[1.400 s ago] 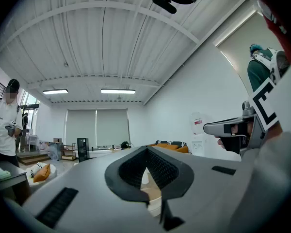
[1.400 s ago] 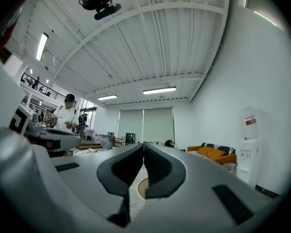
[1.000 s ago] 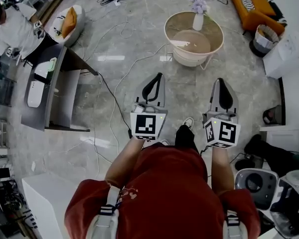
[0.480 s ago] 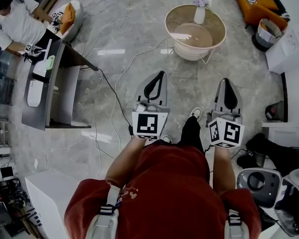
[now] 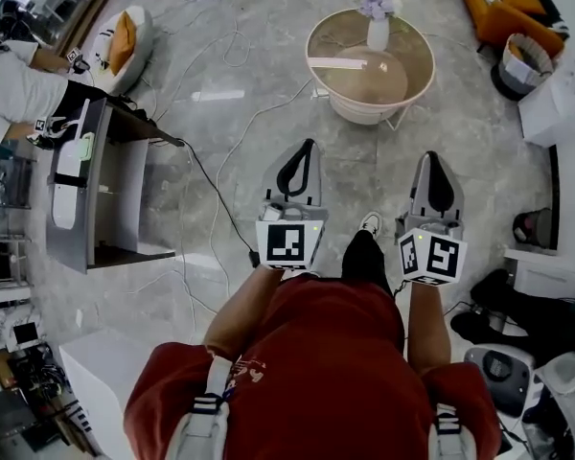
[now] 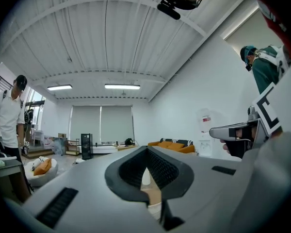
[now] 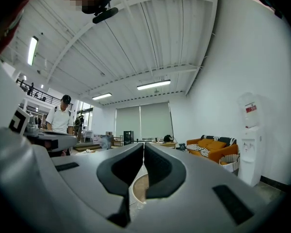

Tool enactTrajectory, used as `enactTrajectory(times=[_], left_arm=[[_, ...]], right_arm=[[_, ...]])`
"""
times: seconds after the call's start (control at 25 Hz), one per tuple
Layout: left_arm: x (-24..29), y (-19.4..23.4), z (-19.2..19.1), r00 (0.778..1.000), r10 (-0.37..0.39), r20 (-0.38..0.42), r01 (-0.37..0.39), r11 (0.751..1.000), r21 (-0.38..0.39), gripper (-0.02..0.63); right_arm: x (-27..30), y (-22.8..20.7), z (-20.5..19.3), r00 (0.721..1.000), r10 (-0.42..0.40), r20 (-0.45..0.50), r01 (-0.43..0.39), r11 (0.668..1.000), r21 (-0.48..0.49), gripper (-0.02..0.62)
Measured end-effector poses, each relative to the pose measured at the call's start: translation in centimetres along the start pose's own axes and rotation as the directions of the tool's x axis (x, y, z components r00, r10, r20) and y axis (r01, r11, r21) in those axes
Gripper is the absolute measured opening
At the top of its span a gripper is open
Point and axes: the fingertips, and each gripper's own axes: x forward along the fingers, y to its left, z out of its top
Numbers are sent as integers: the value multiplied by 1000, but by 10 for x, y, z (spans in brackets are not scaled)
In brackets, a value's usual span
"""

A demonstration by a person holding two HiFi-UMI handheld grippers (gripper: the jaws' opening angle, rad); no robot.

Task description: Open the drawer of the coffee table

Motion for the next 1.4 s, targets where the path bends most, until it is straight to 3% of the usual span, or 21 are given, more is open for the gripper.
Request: enactTrajectory(times=[0.32,0.6,1.12,1.4], left_arm=[[103,-26,2,998,48,-44,-48,999,-2,12],[146,-44,-18,989,63,-131,-60,998,32,12],[181,-42,-78,984,56,-169,-51,998,30,12],[201,-39,-154,982,-18,-190,21,1000,10,14]], right_arm=[[87,-78,-4,999,47,-22,-48,999,-23,23],[124,-133,-26,998,31,-56,-33,999,-35,23],[152,-129,-92,989,67,-135,-72,997,-30,23],[168,-113,-175,977,74,-200,-82,996,-30,23]])
